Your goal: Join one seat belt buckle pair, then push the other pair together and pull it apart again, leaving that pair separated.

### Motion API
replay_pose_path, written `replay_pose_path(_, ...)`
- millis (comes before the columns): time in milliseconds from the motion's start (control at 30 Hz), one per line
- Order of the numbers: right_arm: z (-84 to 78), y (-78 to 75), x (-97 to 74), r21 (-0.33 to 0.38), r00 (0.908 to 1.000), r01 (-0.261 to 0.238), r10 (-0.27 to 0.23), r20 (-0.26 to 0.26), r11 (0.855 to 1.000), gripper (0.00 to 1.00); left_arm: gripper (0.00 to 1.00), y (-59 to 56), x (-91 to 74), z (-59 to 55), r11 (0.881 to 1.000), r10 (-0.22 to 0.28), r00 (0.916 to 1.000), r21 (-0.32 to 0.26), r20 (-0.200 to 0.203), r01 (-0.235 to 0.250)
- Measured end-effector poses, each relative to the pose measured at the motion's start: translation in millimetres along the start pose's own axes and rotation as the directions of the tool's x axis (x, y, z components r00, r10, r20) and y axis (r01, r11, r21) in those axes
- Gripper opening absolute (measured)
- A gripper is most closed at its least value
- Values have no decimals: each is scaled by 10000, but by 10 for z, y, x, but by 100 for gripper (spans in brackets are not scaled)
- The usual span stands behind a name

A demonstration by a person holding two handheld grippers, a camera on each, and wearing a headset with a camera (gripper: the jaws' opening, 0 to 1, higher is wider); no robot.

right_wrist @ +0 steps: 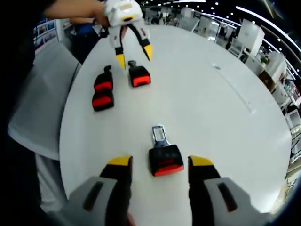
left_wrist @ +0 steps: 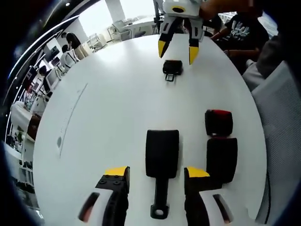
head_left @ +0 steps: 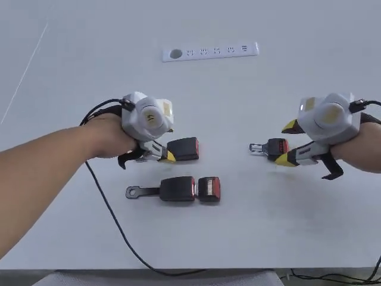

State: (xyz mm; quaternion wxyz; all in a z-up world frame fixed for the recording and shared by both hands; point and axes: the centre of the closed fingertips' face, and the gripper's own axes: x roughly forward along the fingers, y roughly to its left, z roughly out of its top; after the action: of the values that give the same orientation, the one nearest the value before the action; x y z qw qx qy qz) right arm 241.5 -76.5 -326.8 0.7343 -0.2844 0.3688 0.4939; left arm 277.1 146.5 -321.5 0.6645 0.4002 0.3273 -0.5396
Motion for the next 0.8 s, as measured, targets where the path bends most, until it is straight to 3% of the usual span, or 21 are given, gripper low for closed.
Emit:
replay_pose_path(67,20,84,-62,-227,9996,223,-220,156,9995,51,56,-99,-134,8,9997,127,9995,-230,294,-121)
replay_pose_path(167,69,210,-157,30,9977,436,-437,521,9990,53,58,-252,-299,27,9976,382,9964,-598,752,-338)
replay_pose_path(300,113,356,-280,239,9940,682,-700,843,9974,54,57,-461,-478,-5,9930,719,9920,-1013,1036,-614)
replay_pose_path(400,122,451,-385,341,9891,1018,-1048,1033,9942,57,59,-530,-580,-59,9863,1097,9877,-1353,1117,-943)
replay_pose_path(500,93,501,-475,706,9832,1298,-1375,1197,9890,62,66,-604,-691,-172,9673,1556,9822,-2177,1056,-1299)
replay_pose_path(700,-47,616,-634,1367,9764,1541,-1720,1303,9786,70,75,-824,-864,-342,9517,1964,9733,-2622,1192,-1599)
replay_pose_path(800,-130,675,-673,1334,9746,1628,-1803,1326,9776,73,78,-912,-910,-471,9329,2260,9680,-3102,1087,-1829)
